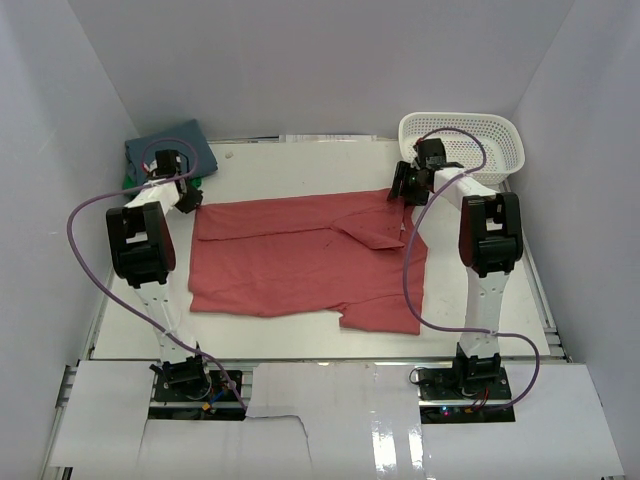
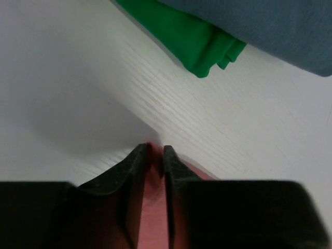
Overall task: Fold and stack the t-shirts
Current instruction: Fold the flattened tshirt in 1/3 of the way
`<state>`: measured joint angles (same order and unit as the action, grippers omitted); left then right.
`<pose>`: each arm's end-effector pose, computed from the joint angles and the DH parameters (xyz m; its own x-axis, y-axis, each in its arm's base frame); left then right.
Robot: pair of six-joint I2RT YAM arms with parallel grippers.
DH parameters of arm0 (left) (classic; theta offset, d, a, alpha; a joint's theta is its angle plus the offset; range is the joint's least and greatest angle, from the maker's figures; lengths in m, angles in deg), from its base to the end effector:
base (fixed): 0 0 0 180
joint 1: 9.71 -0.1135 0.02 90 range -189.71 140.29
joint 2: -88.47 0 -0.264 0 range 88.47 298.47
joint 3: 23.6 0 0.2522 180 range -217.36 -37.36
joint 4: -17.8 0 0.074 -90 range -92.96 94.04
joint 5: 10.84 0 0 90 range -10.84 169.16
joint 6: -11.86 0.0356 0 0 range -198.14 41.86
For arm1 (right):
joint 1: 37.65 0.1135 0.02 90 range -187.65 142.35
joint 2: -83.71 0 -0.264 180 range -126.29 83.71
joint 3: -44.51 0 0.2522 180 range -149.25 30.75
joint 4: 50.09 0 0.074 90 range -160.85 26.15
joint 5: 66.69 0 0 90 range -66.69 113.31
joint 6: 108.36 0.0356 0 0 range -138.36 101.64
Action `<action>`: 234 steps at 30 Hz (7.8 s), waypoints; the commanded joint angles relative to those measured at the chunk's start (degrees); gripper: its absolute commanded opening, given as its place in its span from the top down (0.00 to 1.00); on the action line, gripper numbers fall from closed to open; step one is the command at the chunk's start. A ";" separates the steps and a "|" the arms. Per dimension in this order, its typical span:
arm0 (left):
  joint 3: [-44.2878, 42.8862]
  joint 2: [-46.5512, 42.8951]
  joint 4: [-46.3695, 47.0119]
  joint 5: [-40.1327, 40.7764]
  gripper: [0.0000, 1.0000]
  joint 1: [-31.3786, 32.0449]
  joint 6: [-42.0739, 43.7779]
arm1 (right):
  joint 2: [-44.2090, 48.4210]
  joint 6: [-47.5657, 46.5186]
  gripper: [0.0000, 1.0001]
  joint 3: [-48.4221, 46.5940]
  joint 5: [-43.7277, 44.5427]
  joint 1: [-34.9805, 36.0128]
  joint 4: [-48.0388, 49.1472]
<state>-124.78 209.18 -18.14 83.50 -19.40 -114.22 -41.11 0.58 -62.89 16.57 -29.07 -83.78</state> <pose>0.4476 0.0792 0.1660 -0.5326 -0.6867 -0.4948 -0.6481 0.7069 -0.2834 0.4740 0.0757 0.1696 -0.7997 0.2053 -0.5642 0.0408 0.9561 0.2902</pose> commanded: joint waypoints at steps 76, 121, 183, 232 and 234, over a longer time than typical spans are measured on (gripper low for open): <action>-13.31 13.42 13.73 -43.63 0.41 32.98 -6.38 | 32.53 25.45 0.30 51.64 9.35 16.99 35.39; -13.74 12.98 11.01 -43.45 0.41 33.16 -2.95 | 21.72 30.80 0.68 36.08 7.80 20.16 36.54; -13.39 9.99 9.25 -43.45 0.40 32.19 -2.16 | 41.50 10.44 0.39 22.63 5.92 15.68 -6.36; -13.31 7.70 5.30 -42.57 0.38 31.49 1.71 | 8.36 6.11 0.83 7.78 4.37 4.08 -2.49; -13.39 7.88 5.30 -42.75 0.38 31.49 1.71 | 8.53 5.41 0.83 7.16 5.42 4.08 -3.37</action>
<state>-136.41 219.19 -12.72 41.07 12.47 -113.49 -32.91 6.89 -52.84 20.32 -24.87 -87.01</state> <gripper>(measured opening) 0.616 0.173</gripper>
